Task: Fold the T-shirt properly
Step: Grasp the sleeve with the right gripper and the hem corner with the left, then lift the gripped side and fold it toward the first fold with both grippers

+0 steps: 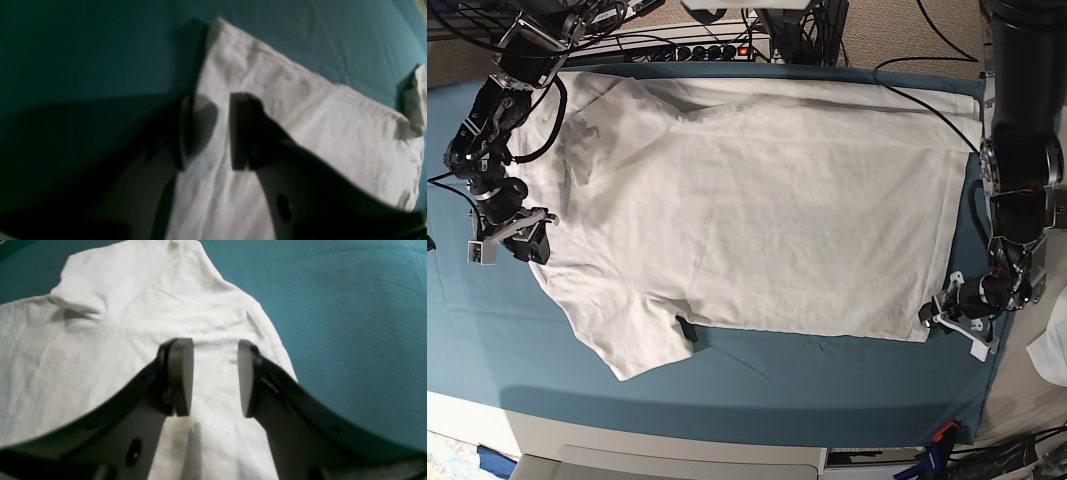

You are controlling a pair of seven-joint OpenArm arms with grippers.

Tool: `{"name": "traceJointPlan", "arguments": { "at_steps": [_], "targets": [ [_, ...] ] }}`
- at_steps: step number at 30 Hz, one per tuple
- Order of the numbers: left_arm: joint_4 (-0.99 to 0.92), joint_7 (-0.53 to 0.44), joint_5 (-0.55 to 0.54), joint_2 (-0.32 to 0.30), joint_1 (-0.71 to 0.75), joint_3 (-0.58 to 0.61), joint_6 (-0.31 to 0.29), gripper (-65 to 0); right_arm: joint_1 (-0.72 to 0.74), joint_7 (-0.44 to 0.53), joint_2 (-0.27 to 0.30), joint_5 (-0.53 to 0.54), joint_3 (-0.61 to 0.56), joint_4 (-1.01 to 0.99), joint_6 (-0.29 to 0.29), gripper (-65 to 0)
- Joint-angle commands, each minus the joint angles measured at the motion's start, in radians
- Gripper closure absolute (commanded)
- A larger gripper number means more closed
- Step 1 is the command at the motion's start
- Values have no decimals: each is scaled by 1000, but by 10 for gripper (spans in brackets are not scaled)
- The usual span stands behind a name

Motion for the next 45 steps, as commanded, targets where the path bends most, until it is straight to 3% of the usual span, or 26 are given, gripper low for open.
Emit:
{"name": "traceJointPlan", "arguments": {
  "at_steps": [1, 5, 9, 14, 17, 22, 27, 31, 34, 38, 41, 45],
  "targets": [
    [11, 11, 2, 1, -27, -1, -4, -204, 19, 29, 17, 18, 2, 15, 5, -223],
    [11, -2, 2, 3, -27, -1, -7, -176, 19, 29, 18, 18, 2, 15, 5, -223],
    [11, -17, 1, 3, -27, -1, -7, 0, 19, 37, 18, 18, 2, 15, 5, -223],
    [11, -16, 1, 4, -27, -1, -8, 0, 20, 82, 18, 16, 3, 15, 5, -224],
    [11, -16, -2, 4, -27, -1, -39, 0, 42, 137, 21, -55, 4, 14, -2, -224],
    [11, -9, -28, 4, -24, -1, -60, 0, 141, 122, 36, -166, 4, -3, -112, -224],
    [11, -6, -33, 3, -23, -1, -60, 0, 288, 160, 74, -166, -7, -255, -114, -224],
    [11, -6, -33, 3, -23, -1, -64, 0, 395, 249, 109, -166, -19, -505, -114, -226],
    [12, -6, -33, 4, -19, -1, -63, 0, 446, 293, 126, -214, -31, -614, -119, -269],
    [13, -6, -33, 4, -12, -1, -64, 0, 465, 299, 125, -325, -31, -703, -186, -279],
    [13, -9, -33, 4, -8, -1, -64, 0, 456, 328, 122, -334, -31, -773, -189, -283],
    [13, -10, -45, 4, -8, -1, -64, 0, 445, 334, 104, -330, -31, -805, -188, -359]
  ]
}}
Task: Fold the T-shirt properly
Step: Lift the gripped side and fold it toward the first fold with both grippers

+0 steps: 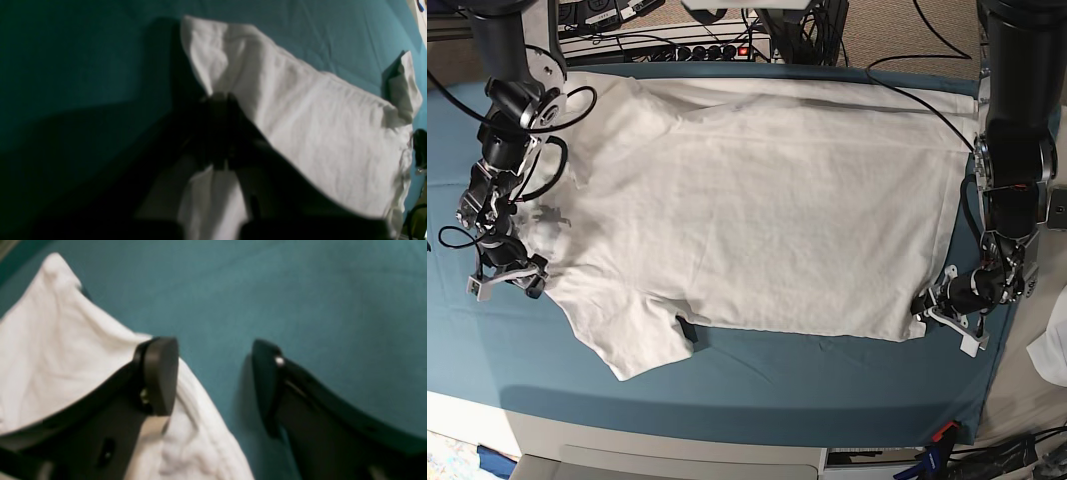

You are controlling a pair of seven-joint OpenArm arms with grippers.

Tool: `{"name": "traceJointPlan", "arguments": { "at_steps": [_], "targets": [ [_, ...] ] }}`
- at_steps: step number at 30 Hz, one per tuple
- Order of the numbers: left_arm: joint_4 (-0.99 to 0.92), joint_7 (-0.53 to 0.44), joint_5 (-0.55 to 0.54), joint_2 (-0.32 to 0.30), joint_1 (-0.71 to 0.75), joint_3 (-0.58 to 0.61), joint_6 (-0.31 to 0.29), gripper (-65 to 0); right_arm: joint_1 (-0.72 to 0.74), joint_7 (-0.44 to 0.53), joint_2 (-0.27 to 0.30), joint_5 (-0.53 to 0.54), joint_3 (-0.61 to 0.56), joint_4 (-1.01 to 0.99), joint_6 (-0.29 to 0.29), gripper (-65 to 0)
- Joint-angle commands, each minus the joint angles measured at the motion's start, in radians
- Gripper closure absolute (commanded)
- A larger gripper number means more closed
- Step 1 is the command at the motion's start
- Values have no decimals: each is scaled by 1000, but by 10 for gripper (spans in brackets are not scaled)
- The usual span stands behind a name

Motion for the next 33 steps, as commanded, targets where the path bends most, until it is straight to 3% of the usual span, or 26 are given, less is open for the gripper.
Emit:
{"name": "traceJointPlan", "arguments": {
  "at_steps": [1, 5, 11, 24, 29, 33],
  "targets": [
    [14, 0, -14, -11, -29, -1, -8, 0, 11, -23, 3, -7, -1, 0, -3, -359],
    [14, 0, -15, -11, -28, -1, -17, 0, 8, -25, -11, 21, -1, 0, 4, -359],
    [14, 0, -15, -11, -29, -1, -33, 0, 8, -71, -13, 102, -1, 0, 61, -359],
    [14, 0, -15, -11, -28, -1, -33, 0, 0, -90, -13, 202, -1, 0, 66, -345],
    [14, 0, -15, -11, -28, -1, -34, 0, 0, -95, -13, 203, -1, 0, 142, -345],
    [14, 0, -15, -11, -28, -1, -34, 0, 0, -97, -13, 221, -1, 0, 147, -345]
  ]
}}
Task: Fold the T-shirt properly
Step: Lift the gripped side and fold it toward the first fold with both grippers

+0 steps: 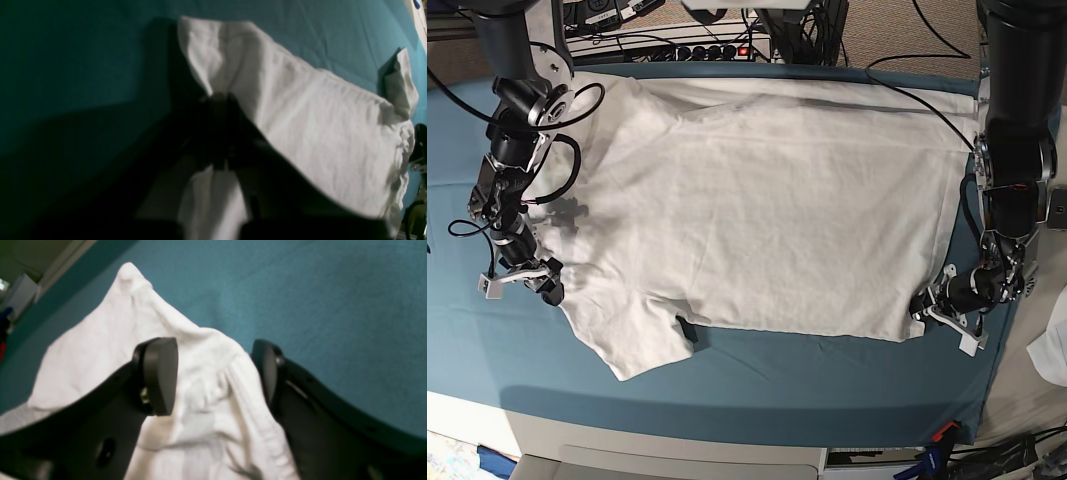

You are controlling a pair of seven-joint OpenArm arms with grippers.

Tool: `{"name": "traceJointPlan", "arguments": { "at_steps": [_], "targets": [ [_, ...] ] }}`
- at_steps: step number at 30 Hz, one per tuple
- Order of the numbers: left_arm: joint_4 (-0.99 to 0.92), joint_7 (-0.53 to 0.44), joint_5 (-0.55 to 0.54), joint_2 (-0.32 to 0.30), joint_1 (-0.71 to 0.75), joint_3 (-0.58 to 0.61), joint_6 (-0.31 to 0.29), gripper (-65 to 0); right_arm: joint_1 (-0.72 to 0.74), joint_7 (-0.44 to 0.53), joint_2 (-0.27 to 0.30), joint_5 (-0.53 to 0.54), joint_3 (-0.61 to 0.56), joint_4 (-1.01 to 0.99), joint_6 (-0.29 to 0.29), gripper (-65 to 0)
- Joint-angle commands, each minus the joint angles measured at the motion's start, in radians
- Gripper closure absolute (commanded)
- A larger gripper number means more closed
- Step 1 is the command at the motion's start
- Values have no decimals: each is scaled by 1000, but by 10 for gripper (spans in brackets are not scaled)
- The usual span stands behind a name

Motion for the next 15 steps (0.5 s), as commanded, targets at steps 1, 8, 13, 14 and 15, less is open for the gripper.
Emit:
{"name": "traceJointPlan", "arguments": {
  "at_steps": [1, 8, 13, 14, 15],
  "targets": [
    [14, -2, -7, -11, -30, -1, -10, 0, 17, -26, 9, -5, -1, 5, 10, -342],
    [14, -2, -8, -11, -30, -1, -10, 0, 17, -31, 9, -6, -1, 5, 10, -53],
    [22, -2, -11, -14, -29, -2, -10, 0, 17, -23, 13, -5, -1, 5, 68, 0],
    [32, -2, -17, -18, -26, -4, -10, 0, 17, -19, 14, -5, -1, 5, 68, 0],
    [44, -1, -25, -20, -24, -4, -11, 0, 17, -14, 16, -5, -1, 7, 68, 0]
  ]
}}
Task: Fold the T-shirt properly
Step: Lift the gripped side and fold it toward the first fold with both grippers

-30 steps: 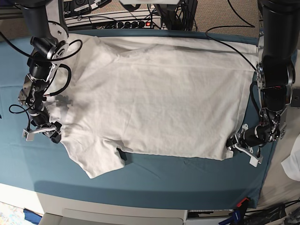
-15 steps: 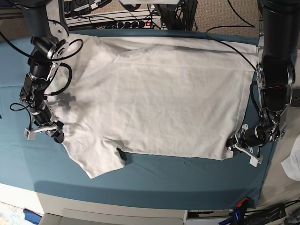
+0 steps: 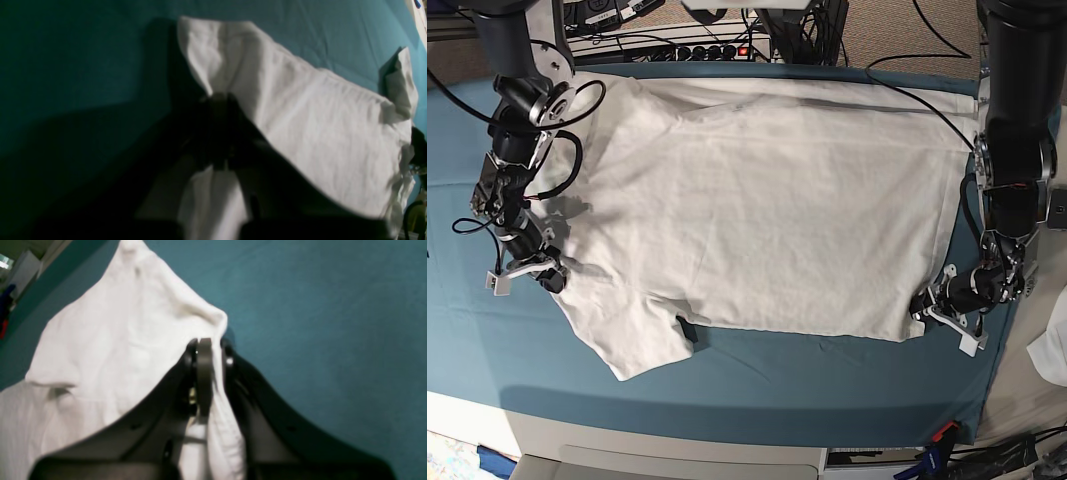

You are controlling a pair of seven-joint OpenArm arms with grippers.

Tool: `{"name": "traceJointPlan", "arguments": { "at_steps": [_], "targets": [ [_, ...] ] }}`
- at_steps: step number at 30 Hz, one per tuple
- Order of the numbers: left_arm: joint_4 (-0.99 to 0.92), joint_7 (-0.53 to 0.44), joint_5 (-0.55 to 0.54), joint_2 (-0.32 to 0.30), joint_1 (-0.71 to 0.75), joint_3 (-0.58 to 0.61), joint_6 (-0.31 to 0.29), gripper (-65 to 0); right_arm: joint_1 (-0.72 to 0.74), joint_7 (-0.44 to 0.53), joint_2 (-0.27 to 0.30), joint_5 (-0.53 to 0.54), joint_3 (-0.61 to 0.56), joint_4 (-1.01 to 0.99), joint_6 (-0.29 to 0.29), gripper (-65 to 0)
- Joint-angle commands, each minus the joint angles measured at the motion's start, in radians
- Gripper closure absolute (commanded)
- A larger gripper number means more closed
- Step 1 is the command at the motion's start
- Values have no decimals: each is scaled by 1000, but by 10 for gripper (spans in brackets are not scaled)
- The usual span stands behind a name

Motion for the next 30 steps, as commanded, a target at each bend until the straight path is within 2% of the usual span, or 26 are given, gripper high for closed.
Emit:
{"name": "traceJointPlan", "arguments": {
  "at_steps": [1, 4, 9, 13, 17, 20, 22, 27, 30],
  "targets": [
    [27, -11, -21, -21, -33, -4, -21, 0, 25, 16, 17, 12, 0, 11, 9, 0],
    [42, 15, -22, -26, -31, -4, -60, 0, 22, 14, 17, 33, 0, 11, 9, 0],
    [43, 26, -34, -26, -21, -4, -63, 0, 2, 11, 17, 36, 0, 29, 9, 0],
    [64, 34, -100, -33, 13, -4, -130, 0, -57, 4, 17, 35, -1, 124, 9, 0],
    [123, 63, -138, -40, 57, -4, -140, 0, -130, -16, 17, 45, -1, 249, 9, 0],
    [200, 71, -137, -48, 95, -4, -141, 0, -180, -59, 17, 121, -1, 338, 9, 0],
    [256, 77, -137, -60, 118, -4, -164, 0, -202, -103, 17, 169, -1, 390, 9, 0],
    [366, 117, -143, -95, 151, -4, -165, 0, -230, -172, 17, 246, -1, 478, 9, 0],
    [385, 182, -224, -114, 154, -4, -166, 0, -236, -221, 17, 303, -1, 510, 9, 0]
  ]
}}
